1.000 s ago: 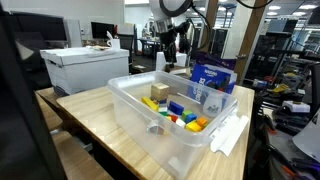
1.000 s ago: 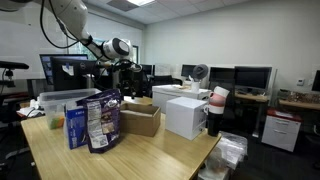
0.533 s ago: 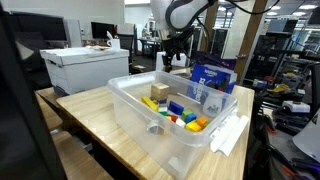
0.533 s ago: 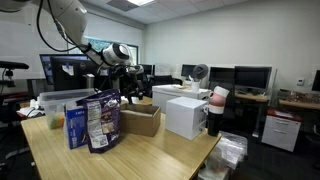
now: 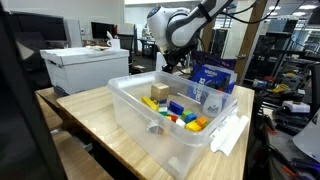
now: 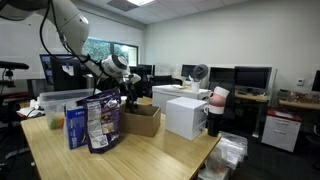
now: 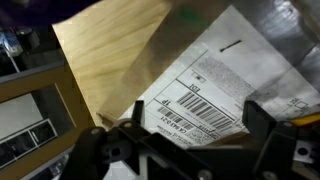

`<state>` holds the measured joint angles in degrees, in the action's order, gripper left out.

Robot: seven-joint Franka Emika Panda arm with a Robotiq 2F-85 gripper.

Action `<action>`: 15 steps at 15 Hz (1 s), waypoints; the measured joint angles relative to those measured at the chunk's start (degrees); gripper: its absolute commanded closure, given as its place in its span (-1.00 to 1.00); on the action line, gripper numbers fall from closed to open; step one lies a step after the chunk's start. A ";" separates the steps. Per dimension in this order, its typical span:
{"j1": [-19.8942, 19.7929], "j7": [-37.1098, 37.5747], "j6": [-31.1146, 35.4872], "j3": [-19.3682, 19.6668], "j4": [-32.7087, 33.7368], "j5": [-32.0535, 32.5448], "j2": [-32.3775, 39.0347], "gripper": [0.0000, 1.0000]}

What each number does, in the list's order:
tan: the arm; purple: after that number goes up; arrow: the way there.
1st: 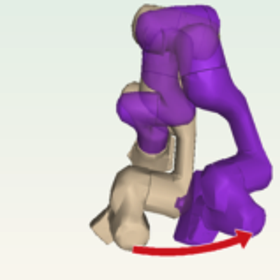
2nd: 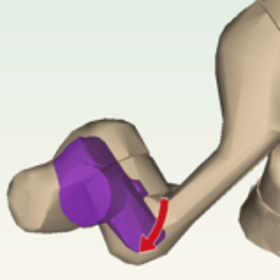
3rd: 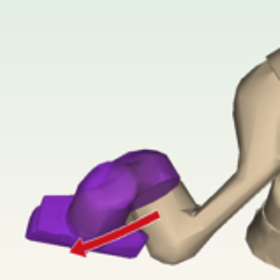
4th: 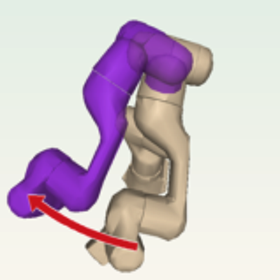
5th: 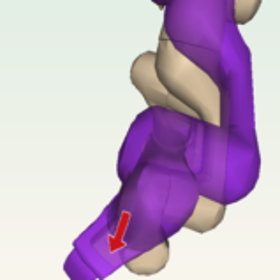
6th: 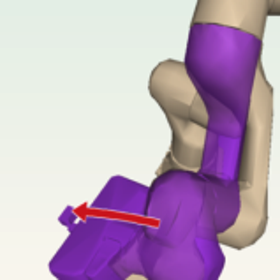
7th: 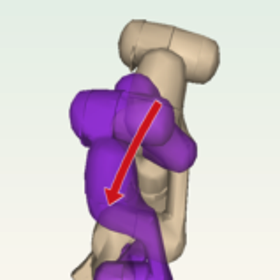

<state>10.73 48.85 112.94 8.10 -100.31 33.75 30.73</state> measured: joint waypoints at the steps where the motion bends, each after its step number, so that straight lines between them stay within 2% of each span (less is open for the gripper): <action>1: -0.01 0.99 -0.20 -0.06 0.15 -0.31 0.48 -1.00; 7: -0.90 0.61 0.52 -1.01 1.14 -5.37 1.74 -1.00; 15: -4.98 -14.89 8.60 -3.74 2.45 -14.47 1.74 -1.00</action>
<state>5.75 33.96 121.54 4.36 -97.86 19.27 32.46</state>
